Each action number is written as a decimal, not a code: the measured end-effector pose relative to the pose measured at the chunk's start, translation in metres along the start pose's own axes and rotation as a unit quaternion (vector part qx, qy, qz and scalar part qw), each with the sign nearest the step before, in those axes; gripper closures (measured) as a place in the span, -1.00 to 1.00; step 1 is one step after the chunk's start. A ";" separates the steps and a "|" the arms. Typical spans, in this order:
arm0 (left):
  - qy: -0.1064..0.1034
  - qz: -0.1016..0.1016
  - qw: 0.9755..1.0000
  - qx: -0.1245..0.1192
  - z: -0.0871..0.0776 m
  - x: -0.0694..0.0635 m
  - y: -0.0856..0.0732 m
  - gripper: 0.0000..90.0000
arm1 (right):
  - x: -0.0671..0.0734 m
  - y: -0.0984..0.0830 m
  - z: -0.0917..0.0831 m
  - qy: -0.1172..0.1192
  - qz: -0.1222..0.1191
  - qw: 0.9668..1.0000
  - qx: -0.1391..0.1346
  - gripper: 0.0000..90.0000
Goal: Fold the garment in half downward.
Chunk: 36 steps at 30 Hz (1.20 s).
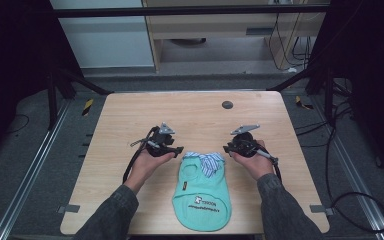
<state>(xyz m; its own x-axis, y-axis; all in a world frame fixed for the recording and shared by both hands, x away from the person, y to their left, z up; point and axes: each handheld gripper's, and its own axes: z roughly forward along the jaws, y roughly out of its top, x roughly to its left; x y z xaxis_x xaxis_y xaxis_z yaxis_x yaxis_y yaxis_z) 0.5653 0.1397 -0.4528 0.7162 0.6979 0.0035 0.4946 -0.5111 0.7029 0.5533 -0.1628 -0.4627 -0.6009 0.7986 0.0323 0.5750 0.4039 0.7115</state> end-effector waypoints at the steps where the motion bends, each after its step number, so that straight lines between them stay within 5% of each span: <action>1: -0.003 0.001 1.000 -0.002 0.003 -0.004 0.003 0.06 | 0.001 0.001 0.001 0.004 0.000 1.000 0.000 0.65; 11: -0.013 0.007 1.000 0.011 0.018 -0.009 0.005 0.31 | 0.002 0.004 0.014 0.019 -0.003 1.000 0.011 0.74; 19: -0.018 -0.006 1.000 0.012 0.025 -0.009 0.005 0.15 | 0.016 0.004 0.029 0.031 -0.021 0.999 0.027 0.58; 26: -0.020 0.004 0.999 0.034 0.036 -0.014 0.004 0.05 | 0.024 0.001 0.035 0.027 -0.037 0.998 0.043 0.43; 36: -0.021 0.010 0.998 0.054 0.046 -0.016 -0.001 0.00 | 0.021 -0.002 0.034 0.033 -0.022 0.998 0.046 0.29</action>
<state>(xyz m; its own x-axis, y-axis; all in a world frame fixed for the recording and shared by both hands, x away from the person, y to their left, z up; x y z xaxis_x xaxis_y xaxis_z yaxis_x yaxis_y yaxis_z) 0.5759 0.1063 -0.4865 0.7451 0.6668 -0.0155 0.5294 -0.5772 0.6217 0.5588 -0.1316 -0.4871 -0.6597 0.7497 0.0515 0.5950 0.4792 0.6452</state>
